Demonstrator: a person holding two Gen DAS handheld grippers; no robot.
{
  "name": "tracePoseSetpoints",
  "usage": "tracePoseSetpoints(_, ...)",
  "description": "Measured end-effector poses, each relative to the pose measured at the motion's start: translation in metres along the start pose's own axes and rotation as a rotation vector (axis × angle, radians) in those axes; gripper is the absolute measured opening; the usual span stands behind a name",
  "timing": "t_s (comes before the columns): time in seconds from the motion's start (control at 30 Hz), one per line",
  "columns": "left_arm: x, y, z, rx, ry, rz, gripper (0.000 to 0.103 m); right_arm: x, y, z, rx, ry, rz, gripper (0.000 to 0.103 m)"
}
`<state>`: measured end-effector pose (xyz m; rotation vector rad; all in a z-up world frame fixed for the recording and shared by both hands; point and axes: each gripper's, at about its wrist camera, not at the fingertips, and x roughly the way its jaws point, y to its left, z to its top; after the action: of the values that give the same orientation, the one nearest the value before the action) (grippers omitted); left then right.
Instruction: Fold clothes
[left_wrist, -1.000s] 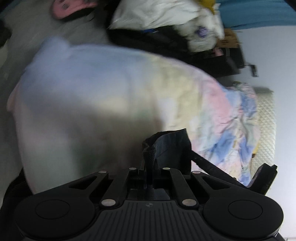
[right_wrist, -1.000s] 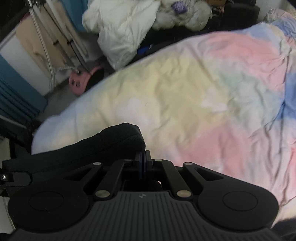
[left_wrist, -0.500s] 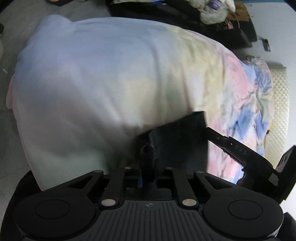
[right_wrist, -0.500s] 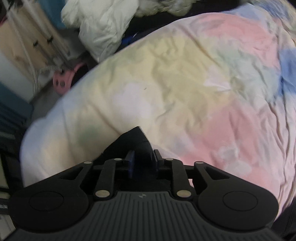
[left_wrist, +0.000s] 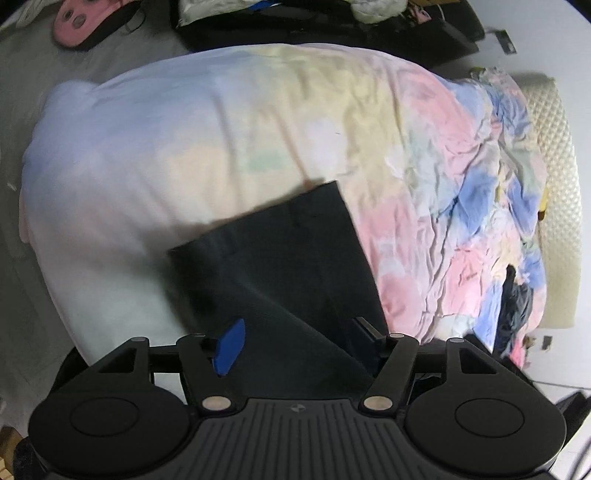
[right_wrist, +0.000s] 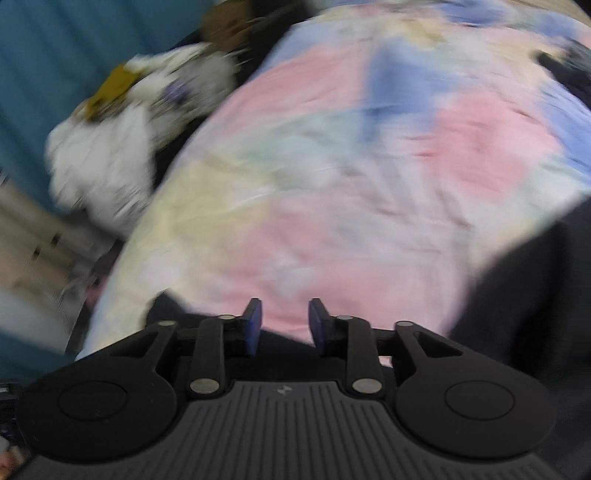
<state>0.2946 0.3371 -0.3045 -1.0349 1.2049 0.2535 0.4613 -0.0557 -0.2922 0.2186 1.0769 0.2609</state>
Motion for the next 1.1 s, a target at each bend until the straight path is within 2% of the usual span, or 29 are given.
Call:
tracePoseSetpoints(0.07, 0.000, -0.019, -0.004, 0.020, -0.011, 0.007, 0.067, -0.009, -0.039, 0.000, 0.077, -0.035, -0.046, 0.047)
tracePoseSetpoints(0.17, 0.000, -0.049, -0.013, 0.045, -0.030, 0.023, 0.067, -0.023, -0.096, 0.000, 0.183, -0.095, -0.133, 0.064)
tracePoseSetpoints(0.23, 0.001, -0.066, -0.020, 0.056, -0.041, 0.038, 0.067, -0.030, -0.131, 0.000, 0.243, -0.127, -0.182, 0.065)
tracePoseSetpoints(0.33, 0.001, -0.088, -0.031, 0.067, -0.058, 0.055, 0.067, -0.032, -0.174, -0.002, 0.307, -0.163, -0.223, 0.074)
tracePoseSetpoints(0.43, 0.001, -0.107, -0.044, 0.078, -0.073, 0.081, 0.067, -0.020, -0.208, -0.002, 0.342, -0.170, -0.223, 0.075)
tracePoseSetpoints(0.53, 0.000, -0.122, -0.055, 0.087, -0.080, 0.104, 0.067, 0.004, -0.232, -0.001, 0.378, -0.114, -0.115, 0.074)
tracePoseSetpoints(0.57, 0.000, -0.127, -0.058, 0.091, -0.081, 0.112, 0.067, 0.010, -0.238, -0.002, 0.398, -0.096, -0.061, 0.069)
tracePoseSetpoints(0.6, 0.000, -0.132, -0.062, 0.097, -0.082, 0.120, 0.067, 0.016, -0.244, -0.002, 0.418, -0.077, -0.007, 0.060)
tracePoseSetpoints(0.63, 0.001, -0.137, -0.066, 0.103, -0.083, 0.125, 0.067, 0.021, -0.248, -0.004, 0.434, -0.068, 0.036, 0.056)
tracePoseSetpoints(0.77, 0.010, -0.155, -0.076, 0.113, -0.077, 0.130, 0.068, 0.022, -0.251, -0.003, 0.420, -0.061, 0.143, 0.013)
tracePoseSetpoints(0.87, 0.025, -0.172, -0.082, 0.126, -0.055, 0.108, 0.068, 0.005, -0.256, 0.002, 0.459, -0.093, 0.243, 0.005)
tracePoseSetpoints(1.0, 0.061, -0.202, -0.092, 0.169, 0.020, 0.063, 0.069, -0.031, -0.268, 0.015, 0.541, -0.190, 0.355, 0.003)
tracePoseSetpoints(1.1, 0.096, -0.228, -0.104, 0.207, 0.097, 0.019, 0.070, -0.058, -0.280, 0.024, 0.578, -0.256, 0.407, 0.003)
